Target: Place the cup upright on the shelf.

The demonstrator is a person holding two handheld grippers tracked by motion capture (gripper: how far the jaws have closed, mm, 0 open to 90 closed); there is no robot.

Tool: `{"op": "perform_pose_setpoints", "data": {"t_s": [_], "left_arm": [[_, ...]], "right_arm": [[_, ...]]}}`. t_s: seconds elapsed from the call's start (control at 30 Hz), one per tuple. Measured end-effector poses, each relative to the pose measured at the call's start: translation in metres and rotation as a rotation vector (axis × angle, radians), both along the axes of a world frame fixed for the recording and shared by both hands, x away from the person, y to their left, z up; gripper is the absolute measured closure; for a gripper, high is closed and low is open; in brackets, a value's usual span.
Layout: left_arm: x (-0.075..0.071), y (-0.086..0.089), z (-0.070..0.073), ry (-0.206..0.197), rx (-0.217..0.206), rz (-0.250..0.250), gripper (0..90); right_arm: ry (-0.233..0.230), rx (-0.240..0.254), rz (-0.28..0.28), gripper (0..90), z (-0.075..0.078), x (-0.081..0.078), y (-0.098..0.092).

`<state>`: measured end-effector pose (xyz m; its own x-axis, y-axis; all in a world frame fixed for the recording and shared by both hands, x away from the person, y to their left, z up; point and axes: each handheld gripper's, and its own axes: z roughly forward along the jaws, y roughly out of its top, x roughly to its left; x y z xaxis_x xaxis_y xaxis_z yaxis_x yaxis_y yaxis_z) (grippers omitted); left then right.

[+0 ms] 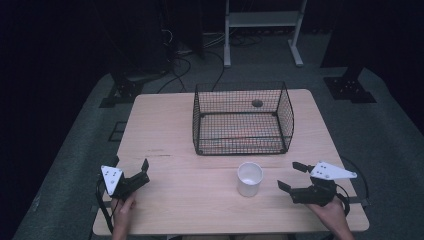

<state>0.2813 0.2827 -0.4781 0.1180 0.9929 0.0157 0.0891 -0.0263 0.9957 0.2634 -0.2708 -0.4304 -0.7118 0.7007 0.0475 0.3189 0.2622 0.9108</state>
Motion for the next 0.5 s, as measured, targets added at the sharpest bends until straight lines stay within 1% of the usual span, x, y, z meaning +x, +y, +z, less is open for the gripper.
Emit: {"op": "perform_pose_setpoints", "data": {"t_s": [0.07, 0.1, 0.13, 0.27, 0.37, 0.5], "left_arm": [[0.0, 0.0, 0.0, 0.0, -0.001, -0.001, 0.0], [0.0, 0.0, 0.0, 0.0, -0.001, -0.001, 0.0], [0.0, 0.0, 0.0, 0.0, -0.002, 0.0, 0.0], [0.0, 0.0, 0.0, 0.0, -0.001, 0.0, 0.0], [0.0, 0.0, 0.0, 0.0, -0.001, 0.0, 0.0], [0.0, 0.0, 0.0, 0.001, -0.001, 0.0, 0.0]], "right_arm": [[-0.005, -0.015, 0.012, 13.2, 0.0, 0.0, 0.004], [0.001, -0.011, 0.024, 13.2, 0.0, 0.0, 0.007], [0.001, -0.011, 0.024, 13.2, 0.0, 0.0, 0.007], [0.014, -0.017, 0.052, 12.6, -0.001, 0.0, 0.014], [0.015, -0.018, 0.074, 12.2, -0.002, -0.001, 0.02], [0.019, -0.032, 0.09, 11.5, -0.003, -0.001, 0.028]]}}
